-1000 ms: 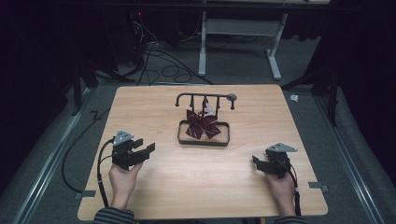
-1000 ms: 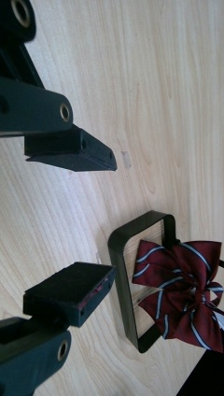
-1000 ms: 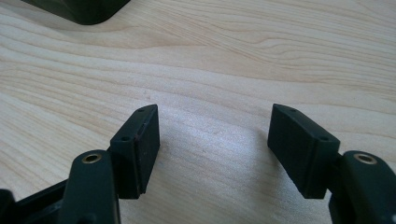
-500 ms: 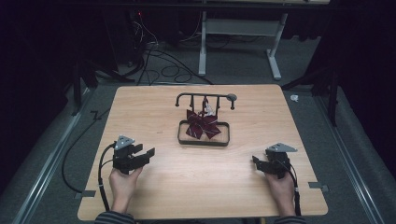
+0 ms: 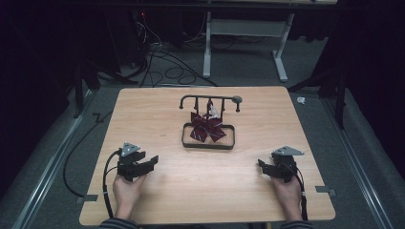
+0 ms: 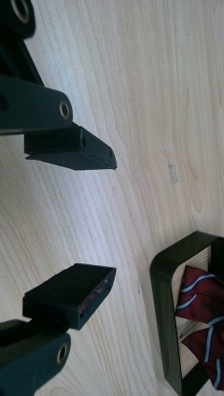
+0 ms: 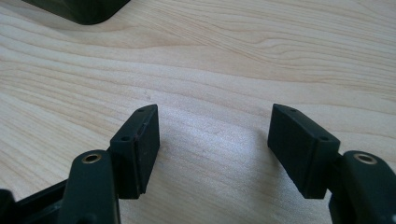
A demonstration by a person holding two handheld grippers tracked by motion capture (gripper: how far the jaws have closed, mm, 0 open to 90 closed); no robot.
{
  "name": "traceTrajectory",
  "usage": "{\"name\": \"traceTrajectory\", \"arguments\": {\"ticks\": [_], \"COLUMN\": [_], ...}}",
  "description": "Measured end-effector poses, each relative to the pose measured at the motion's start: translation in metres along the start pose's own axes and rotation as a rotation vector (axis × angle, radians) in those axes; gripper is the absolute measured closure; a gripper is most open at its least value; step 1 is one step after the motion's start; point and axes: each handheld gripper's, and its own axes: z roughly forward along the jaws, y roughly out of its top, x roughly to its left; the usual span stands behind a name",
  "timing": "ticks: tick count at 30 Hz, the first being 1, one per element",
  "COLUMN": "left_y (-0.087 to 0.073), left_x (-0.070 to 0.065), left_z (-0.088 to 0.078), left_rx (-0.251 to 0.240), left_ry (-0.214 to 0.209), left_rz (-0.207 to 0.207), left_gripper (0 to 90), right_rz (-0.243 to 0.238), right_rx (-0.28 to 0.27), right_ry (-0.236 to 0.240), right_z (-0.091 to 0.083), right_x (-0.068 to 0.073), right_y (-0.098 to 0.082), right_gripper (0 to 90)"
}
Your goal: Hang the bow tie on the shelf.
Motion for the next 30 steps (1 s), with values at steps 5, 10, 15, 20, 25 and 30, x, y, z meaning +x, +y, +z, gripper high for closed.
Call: {"name": "traceTrajectory", "arguments": {"ticks": [5,10,15,20,25,30], "left_y": [-0.005,-0.009,-0.013,-0.017,-0.021,-0.021], "left_x": [-0.001,0.0,0.0,-0.001,-0.002,-0.003], "left_z": [0.004,0.009,0.013,0.016,0.021,0.023], "left_rx": [0.014,0.029,0.039,0.05,0.073,0.08], "left_ry": [0.013,0.031,0.042,0.062,0.085,0.095], "left_rz": [0.004,0.008,0.014,0.037,0.058,0.077], "left_gripper": [41.5,41.3,41.2,41.2,41.1,41.0], "right_rz": [0.0,0.001,-0.001,-0.001,-0.001,-0.001], "right_rx": [0.0,0.001,0.001,0.001,0.001,0.003], "right_ry": [0.001,0.001,0.001,0.001,0.001,0.001], "right_z": [0.0,0.0,0.0,0.0,0.0,0.0], "right_x": [0.0,0.0,0.0,0.0,0.0,0.0], "right_y": [0.0,0.0,0.0,0.0,0.0,0.0], "right_gripper": [35.3,35.3,35.4,35.3,35.4,35.4]}}
